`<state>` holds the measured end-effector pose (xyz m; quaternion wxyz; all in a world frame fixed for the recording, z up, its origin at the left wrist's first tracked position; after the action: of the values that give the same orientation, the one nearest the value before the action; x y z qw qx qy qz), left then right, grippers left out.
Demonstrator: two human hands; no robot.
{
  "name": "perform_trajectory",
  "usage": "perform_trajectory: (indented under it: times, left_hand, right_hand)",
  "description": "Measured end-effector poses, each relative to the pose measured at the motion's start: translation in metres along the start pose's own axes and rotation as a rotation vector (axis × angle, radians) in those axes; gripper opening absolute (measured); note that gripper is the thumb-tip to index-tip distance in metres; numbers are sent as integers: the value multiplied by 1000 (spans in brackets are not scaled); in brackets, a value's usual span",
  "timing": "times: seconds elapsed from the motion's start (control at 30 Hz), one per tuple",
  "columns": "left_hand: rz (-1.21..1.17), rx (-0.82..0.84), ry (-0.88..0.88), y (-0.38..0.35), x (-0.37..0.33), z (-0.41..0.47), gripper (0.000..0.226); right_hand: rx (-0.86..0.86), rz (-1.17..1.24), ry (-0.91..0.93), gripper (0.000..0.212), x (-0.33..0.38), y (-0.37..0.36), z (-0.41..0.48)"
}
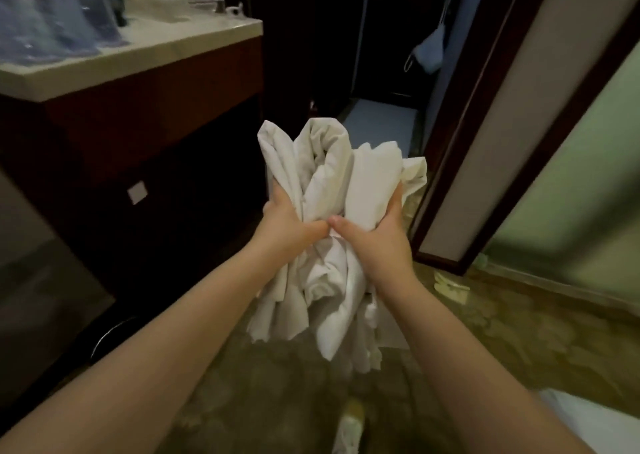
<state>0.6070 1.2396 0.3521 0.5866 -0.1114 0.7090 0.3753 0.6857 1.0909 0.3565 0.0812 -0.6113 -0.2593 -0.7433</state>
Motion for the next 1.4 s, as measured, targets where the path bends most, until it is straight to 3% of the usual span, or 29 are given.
perform_trajectory:
  times: [0.07, 0.2, 0.3, 0.43, 0.67, 0.9, 1.03, 1.2, 1.4]
  left_hand:
    - [31, 8, -5, -26, -8, 76, 108]
    - [-123, 25, -21, -64, -30, 216, 99]
    - [-228, 22, -22, -71, -46, 314, 97]
    - [-189, 47, -21, -71, -61, 452, 102]
    - [-100, 124, -40, -91, -65, 733, 114]
    - [-94, 309, -133, -151, -119, 958, 113]
    - [-100, 295, -115, -188, -123, 1098, 97]
    - [-135, 270, -78, -225, -131, 1286, 104]
    - [-158, 181, -39, -243, -158, 1492, 110]
  right_hand:
    - [-19, -7, 9, 109, -21, 3, 77]
    - [16, -63, 33, 109, -34, 3, 237]
    - [59, -113, 47, 110, -28, -8, 342]
    - [66, -91, 7, 111, -32, -33, 474]
    - [-69, -94, -6, 112, -55, -78, 724]
    - [-218, -119, -96, 106, -69, -57, 935]
    - [-262, -114, -51, 104, -93, -55, 1071]
    - [-212, -3, -27, 104, -131, -69, 1261]
    - [-117, -13, 25, 103, -128, -82, 1486]
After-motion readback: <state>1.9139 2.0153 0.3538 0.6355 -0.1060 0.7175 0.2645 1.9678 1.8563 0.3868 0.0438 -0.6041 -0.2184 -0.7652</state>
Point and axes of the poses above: each hand's wrist, its own z-axis towards the middle knuckle, its own y-axis out of the back of the hand, x = y × z, the point moved 10 cm from there along z, towards the middle knuckle, and after that the axes turned 3 degrees about y, right-handed, at the moved point
